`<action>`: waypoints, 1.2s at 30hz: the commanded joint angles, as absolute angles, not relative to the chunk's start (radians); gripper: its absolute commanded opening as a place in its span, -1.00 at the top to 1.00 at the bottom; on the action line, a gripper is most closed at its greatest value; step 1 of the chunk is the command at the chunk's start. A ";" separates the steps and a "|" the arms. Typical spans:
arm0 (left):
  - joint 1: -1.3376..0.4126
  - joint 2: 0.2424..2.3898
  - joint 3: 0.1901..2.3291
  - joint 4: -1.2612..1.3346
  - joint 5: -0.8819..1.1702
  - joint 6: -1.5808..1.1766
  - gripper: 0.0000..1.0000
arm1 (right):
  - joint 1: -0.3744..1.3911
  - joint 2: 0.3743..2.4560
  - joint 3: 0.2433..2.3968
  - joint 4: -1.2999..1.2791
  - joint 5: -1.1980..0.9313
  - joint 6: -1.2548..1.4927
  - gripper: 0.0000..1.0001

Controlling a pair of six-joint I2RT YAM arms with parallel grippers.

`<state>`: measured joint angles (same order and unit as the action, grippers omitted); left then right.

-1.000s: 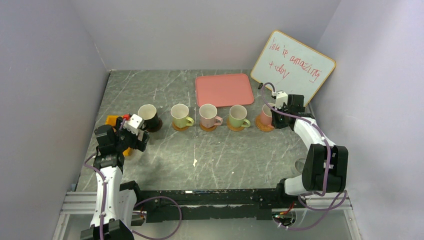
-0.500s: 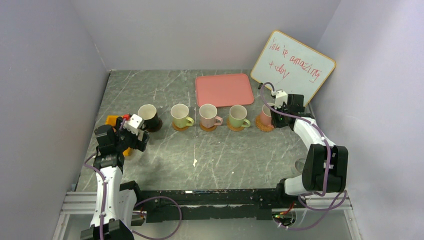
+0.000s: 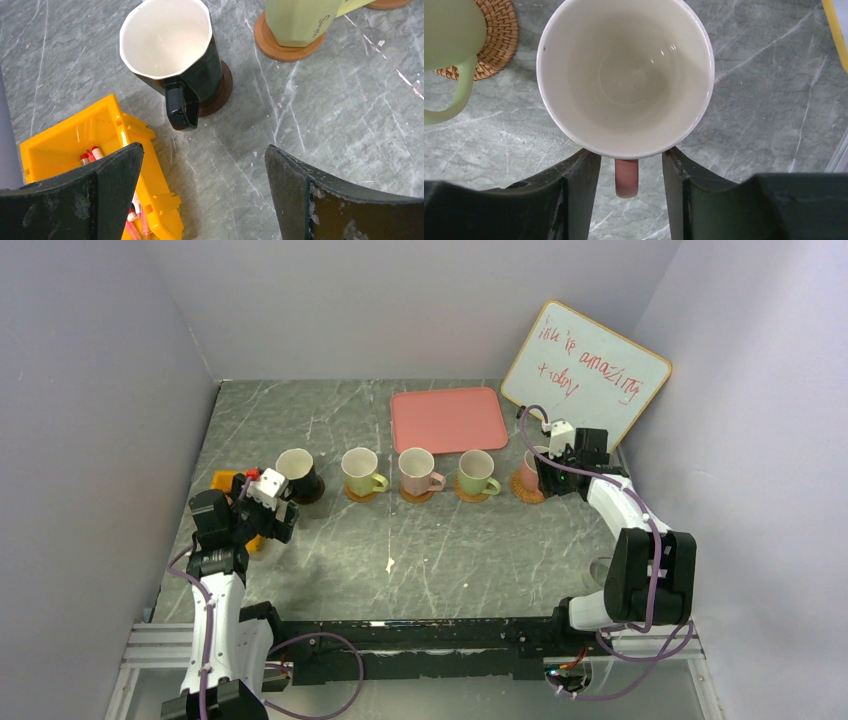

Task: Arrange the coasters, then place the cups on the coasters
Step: Place the cup on the coaster, then reset both arms

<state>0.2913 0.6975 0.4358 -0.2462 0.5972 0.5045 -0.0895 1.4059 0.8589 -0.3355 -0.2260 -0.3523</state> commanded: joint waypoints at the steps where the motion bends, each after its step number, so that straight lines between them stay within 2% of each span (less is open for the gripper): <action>1: 0.296 0.699 0.444 -0.224 0.609 0.519 -0.93 | -0.086 1.374 0.877 -0.324 -0.232 -0.374 -0.09; 5: 0.296 0.697 0.444 -0.224 0.609 0.520 -0.93 | -0.086 1.367 0.884 -0.338 -0.228 -0.382 -0.31; 9: 0.295 0.697 0.444 -0.223 0.609 0.514 -0.93 | -0.087 1.349 0.897 -0.383 -0.231 -0.410 -0.90; 10: 0.296 0.697 0.443 -0.223 0.609 0.513 -0.93 | -0.087 1.341 0.903 -0.398 -0.232 -0.416 -0.98; 27: 0.296 0.678 0.511 -0.272 0.534 0.550 -0.93 | -0.087 0.972 0.865 -0.544 -0.183 -0.447 -0.99; 36: 0.295 0.521 0.526 -0.403 0.521 0.589 -0.93 | -0.087 0.758 0.840 -0.585 -0.202 -0.405 -0.99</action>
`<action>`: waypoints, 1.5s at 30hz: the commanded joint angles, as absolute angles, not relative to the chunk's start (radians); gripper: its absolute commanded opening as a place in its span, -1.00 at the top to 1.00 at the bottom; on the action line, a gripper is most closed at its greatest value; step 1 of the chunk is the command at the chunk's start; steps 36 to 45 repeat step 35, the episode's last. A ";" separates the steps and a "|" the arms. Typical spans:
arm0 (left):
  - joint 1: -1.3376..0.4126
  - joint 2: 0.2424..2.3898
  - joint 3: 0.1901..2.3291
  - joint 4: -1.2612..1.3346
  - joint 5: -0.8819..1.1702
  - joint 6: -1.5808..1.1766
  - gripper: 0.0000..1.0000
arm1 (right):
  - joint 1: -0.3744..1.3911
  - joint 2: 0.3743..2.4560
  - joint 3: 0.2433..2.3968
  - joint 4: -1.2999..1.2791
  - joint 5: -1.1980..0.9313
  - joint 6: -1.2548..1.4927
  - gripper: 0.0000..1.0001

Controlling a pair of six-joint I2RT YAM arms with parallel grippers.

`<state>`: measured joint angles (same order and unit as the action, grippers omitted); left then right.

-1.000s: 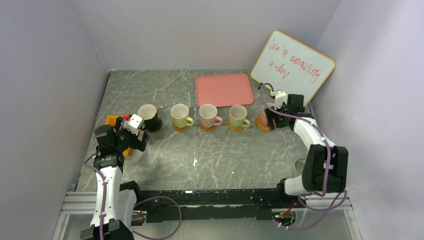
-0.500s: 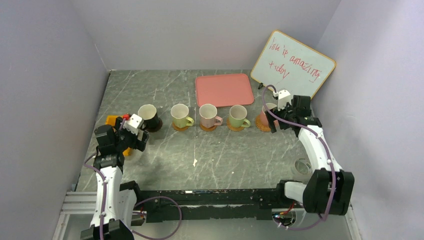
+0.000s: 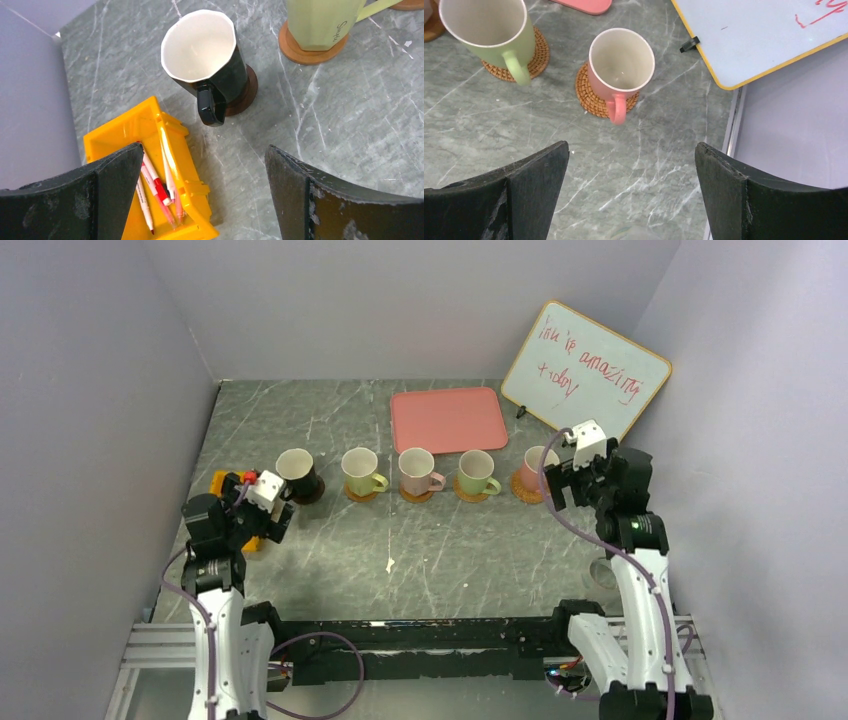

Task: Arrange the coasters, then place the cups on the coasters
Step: Reset both arms

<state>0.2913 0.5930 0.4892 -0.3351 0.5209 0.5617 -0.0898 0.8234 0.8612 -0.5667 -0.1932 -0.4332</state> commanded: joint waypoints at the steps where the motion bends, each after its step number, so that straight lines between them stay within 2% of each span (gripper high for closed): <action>1: 0.296 0.499 0.527 -0.417 0.525 0.590 -0.93 | -0.087 0.726 0.831 -0.583 -0.208 -0.401 -0.99; 7: 0.296 0.385 0.543 -0.451 0.460 0.593 -0.93 | -0.087 0.492 0.751 -0.558 -0.185 -0.420 -0.99; 11: 0.295 0.279 0.556 -0.531 0.515 0.644 -0.93 | -0.087 0.307 0.695 -0.544 -0.185 -0.434 -0.99; 17: 0.296 0.058 0.486 -0.437 0.438 0.520 -0.93 | -0.087 -0.010 0.649 -0.509 -0.215 -0.418 -0.99; 20: 0.295 0.002 0.476 -0.446 0.470 0.520 -0.93 | -0.089 0.022 0.675 -0.539 -0.242 -0.394 -0.99; 28: 0.296 0.044 0.495 -0.505 0.578 0.567 -0.93 | -0.087 -0.012 0.649 -0.479 -0.157 -0.316 -0.99; 45: 0.295 0.068 0.489 -0.494 0.546 0.555 -0.93 | -0.086 -0.013 0.652 -0.493 -0.170 -0.327 -1.00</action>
